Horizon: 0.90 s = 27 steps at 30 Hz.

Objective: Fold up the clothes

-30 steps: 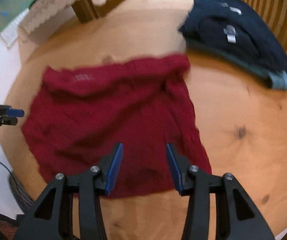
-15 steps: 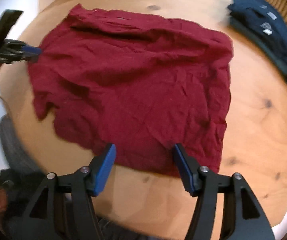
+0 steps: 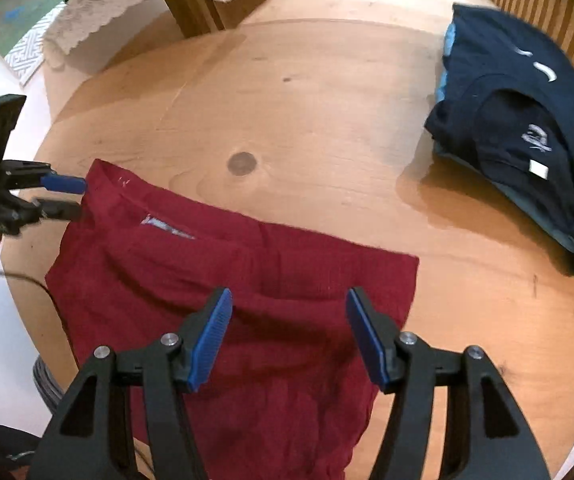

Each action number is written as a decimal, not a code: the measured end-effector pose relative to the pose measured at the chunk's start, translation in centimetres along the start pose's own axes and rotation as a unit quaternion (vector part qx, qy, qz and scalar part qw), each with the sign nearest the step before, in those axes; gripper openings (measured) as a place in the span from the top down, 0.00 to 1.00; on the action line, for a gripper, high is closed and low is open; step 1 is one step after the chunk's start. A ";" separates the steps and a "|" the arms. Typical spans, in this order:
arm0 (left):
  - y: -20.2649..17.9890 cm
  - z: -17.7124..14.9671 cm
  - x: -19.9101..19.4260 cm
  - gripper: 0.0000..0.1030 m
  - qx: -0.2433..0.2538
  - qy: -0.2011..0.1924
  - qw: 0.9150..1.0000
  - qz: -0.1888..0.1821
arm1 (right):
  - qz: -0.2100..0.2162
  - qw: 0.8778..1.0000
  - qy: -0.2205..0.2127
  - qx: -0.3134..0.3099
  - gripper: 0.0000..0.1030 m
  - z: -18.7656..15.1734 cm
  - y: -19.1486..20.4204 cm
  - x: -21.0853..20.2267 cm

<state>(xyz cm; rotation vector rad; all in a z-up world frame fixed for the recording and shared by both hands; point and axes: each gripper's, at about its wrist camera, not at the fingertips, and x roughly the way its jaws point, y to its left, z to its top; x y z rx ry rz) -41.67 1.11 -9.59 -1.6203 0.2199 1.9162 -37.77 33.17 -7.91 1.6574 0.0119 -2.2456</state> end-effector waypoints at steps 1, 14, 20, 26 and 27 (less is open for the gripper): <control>-0.1 -0.1 0.0 0.51 0.009 0.002 1.000 0.008 | -0.005 1.000 0.006 -0.008 0.43 0.3 -0.1 0.0; 4.7 -2.4 1.5 0.42 -0.008 0.015 0.996 0.088 | -0.143 0.983 0.054 -0.100 0.43 0.4 0.0 3.7; 5.2 -3.9 -1.5 0.42 -0.024 -0.045 0.994 0.094 | -0.122 0.987 0.018 -0.103 0.43 0.2 0.6 2.1; 1.7 -7.5 -1.8 0.42 0.013 -0.035 0.999 0.030 | -0.008 0.981 -0.009 -0.192 0.46 1.4 7.2 1.4; 1.3 -8.0 -1.4 0.42 0.017 -0.022 0.999 0.028 | -0.001 0.977 -0.007 -0.214 0.46 1.8 8.5 2.0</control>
